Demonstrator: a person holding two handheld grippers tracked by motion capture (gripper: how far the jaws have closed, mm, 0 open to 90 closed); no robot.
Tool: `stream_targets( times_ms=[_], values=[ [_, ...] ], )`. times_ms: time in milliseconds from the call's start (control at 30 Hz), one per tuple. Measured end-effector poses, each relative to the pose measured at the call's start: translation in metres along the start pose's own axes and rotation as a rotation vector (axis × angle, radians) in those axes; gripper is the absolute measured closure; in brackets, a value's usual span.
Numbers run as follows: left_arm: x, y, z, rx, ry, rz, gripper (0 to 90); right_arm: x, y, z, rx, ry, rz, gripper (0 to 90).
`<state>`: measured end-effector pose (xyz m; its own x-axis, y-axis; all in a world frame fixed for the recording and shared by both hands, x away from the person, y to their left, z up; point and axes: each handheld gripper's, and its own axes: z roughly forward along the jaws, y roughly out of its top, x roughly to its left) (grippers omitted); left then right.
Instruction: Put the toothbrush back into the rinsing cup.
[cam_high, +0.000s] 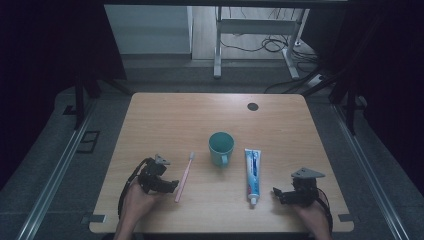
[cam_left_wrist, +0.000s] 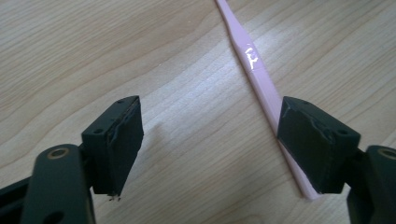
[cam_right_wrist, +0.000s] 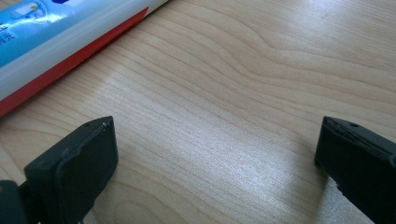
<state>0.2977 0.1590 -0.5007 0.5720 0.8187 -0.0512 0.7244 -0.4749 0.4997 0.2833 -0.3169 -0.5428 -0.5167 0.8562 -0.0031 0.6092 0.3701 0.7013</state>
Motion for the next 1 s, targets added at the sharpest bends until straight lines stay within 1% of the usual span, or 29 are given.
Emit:
stream_targets(
  times_ms=[167, 267, 500, 533, 600, 633, 700, 767, 800, 867, 900, 967, 1000],
  values=[
    [-0.001, 0.01, 0.003, 0.046, -0.01, 0.013, 25.8, 0.0, 0.0, 0.0, 0.0, 0.0, -0.001, 0.0],
    [-0.001, 0.015, 0.005, 0.078, -0.024, 0.015, 29.5, 0.0, 0.0, 0.0, 0.0, 0.001, -0.001, 0.0],
    [-0.003, 0.027, 0.009, 0.127, -0.037, 0.02, 34.4, 0.0, 0.0, 0.0, 0.0, 0.001, -0.001, 0.0],
    [-0.003, 0.031, 0.01, 0.148, -0.04, 0.015, 36.0, 0.0, 0.0, 0.0, 0.0, 0.0, -0.001, 0.0],
    [-0.003, 0.034, 0.012, 0.164, -0.047, 0.009, 37.1, 0.0, 0.0, 0.0, 0.0, 0.0, -0.001, 0.0],
    [-0.003, 0.034, 0.012, 0.164, -0.047, 0.009, 37.8, 0.0, 0.0, 0.0, 0.0, 0.0, -0.001, 0.0],
    [-0.003, 0.04, 0.015, 0.194, -0.051, 0.003, 39.0, 0.0, 0.0, 0.0, 0.001, 0.0, 0.001, 0.0],
    [-0.003, 0.042, 0.016, 0.203, -0.052, 0.002, 40.3, 0.0, 0.0, 0.0, 0.001, 0.001, 0.001, 0.0],
    [-0.004, 0.045, 0.017, 0.219, -0.054, -0.001, 40.8, 0.0, 0.0, 0.0, 0.001, 0.0, 0.0, 0.0],
    [-0.004, 0.049, 0.018, 0.235, -0.059, -0.004, 42.2, 0.0, 0.0, 0.0, 0.002, 0.0, 0.002, 0.0],
    [-0.004, 0.049, 0.018, 0.235, -0.059, -0.004, 42.6, 0.0, 0.0, 0.0, 0.002, 0.0, 0.002, 0.0],
    [-0.006, 0.054, 0.02, 0.248, -0.068, -0.024, 43.8, 0.0, 0.0, 0.0, 0.002, 0.0, 0.003, 0.0],
    [-0.006, 0.054, 0.02, 0.248, -0.068, -0.024, 44.4, 0.0, 0.0, 0.0, 0.002, 0.0, 0.003, 0.0]
  ],
)
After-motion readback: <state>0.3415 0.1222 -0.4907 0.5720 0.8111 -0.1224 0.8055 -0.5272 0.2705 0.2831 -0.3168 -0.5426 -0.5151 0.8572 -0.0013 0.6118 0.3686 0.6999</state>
